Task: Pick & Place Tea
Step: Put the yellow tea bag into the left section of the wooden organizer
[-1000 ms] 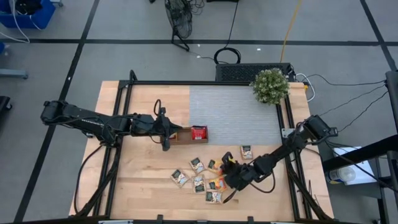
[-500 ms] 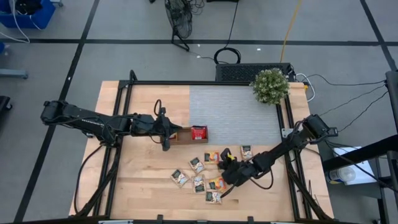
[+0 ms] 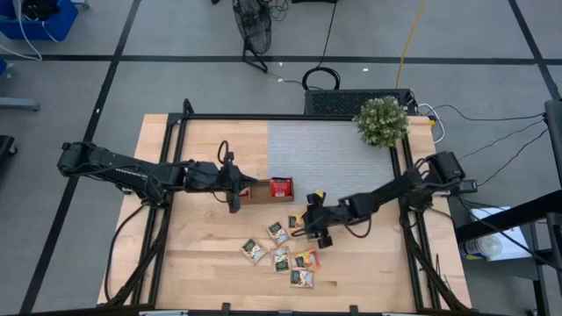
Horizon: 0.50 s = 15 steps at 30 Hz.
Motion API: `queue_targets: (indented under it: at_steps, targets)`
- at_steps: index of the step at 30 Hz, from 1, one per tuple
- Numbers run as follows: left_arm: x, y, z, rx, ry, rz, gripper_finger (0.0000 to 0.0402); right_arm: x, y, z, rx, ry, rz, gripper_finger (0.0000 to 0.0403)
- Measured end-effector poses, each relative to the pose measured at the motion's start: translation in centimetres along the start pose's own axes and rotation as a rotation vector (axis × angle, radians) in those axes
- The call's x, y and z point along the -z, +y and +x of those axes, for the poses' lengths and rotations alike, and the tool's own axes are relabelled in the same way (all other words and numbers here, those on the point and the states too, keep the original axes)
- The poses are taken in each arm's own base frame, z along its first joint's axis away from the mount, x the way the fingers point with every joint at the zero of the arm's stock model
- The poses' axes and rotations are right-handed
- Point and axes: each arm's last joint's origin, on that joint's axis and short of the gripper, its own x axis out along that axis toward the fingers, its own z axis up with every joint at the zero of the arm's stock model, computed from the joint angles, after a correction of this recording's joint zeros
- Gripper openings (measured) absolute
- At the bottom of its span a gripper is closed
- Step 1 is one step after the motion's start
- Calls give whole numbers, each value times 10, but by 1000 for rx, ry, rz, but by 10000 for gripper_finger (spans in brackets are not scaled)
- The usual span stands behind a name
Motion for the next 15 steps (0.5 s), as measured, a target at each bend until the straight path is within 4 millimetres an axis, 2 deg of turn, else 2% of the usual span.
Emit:
queue_targets:
  at_steps: [4, 8, 11, 15]
  targets:
    - [10, 1, 1, -3, 27, -4, 8, 8, -4, 14, 14, 31, 6, 257]
    - [20, 1, 1, -6, 54, 2, 8, 14, -8, 24, 26, 49, 32, 284]
    - [26, 1, 1, -8, 69, -7, 8, 15, -10, 25, 23, 57, 36, 276]
    - [30, 2, 1, -9, 79, -11, 8, 14, -10, 26, -43, 41, 41, 232]
